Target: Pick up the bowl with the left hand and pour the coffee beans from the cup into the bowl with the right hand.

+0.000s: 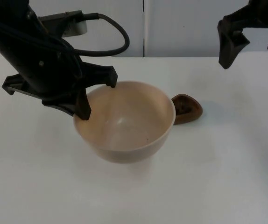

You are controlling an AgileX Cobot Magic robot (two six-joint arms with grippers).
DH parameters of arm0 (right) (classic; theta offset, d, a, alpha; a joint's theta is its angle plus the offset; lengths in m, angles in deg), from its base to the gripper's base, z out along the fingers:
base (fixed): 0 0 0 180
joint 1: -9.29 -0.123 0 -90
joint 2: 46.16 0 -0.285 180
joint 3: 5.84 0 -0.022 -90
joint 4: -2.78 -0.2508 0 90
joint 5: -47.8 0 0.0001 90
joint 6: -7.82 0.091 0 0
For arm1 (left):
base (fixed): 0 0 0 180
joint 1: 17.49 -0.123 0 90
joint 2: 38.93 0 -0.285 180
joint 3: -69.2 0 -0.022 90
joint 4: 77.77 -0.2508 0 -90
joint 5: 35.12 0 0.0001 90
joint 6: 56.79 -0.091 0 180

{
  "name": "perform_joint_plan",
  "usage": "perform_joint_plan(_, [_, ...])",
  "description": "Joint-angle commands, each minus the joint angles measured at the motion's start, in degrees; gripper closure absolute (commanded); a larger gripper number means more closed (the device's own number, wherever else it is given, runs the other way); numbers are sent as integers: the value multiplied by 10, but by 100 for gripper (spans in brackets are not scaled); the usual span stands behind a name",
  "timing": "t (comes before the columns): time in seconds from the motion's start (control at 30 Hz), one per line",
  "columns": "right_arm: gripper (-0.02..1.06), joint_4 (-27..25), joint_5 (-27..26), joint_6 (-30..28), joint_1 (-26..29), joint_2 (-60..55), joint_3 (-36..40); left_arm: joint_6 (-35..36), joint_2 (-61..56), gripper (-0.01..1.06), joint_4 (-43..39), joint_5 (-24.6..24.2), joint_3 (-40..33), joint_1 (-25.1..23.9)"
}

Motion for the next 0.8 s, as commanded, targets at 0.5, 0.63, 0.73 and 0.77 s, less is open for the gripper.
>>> perform_joint_plan(0.5, [1, 36, -47, 62, -37, -102, -73, 4, -7, 105, 9, 3, -1, -1])
perform_joint_plan(0.63, [1, 36, -34, 62, -37, -129, -104, 4, -7, 105, 9, 3, -1, -1])
perform_joint_plan(0.73, [1, 36, -29, 64, -37, -152, -126, 4, -7, 105, 9, 3, -1, -1])
perform_joint_plan(0.77, [1, 36, -28, 64, -38, -162, -132, 4, -7, 105, 9, 3, -1, -1])
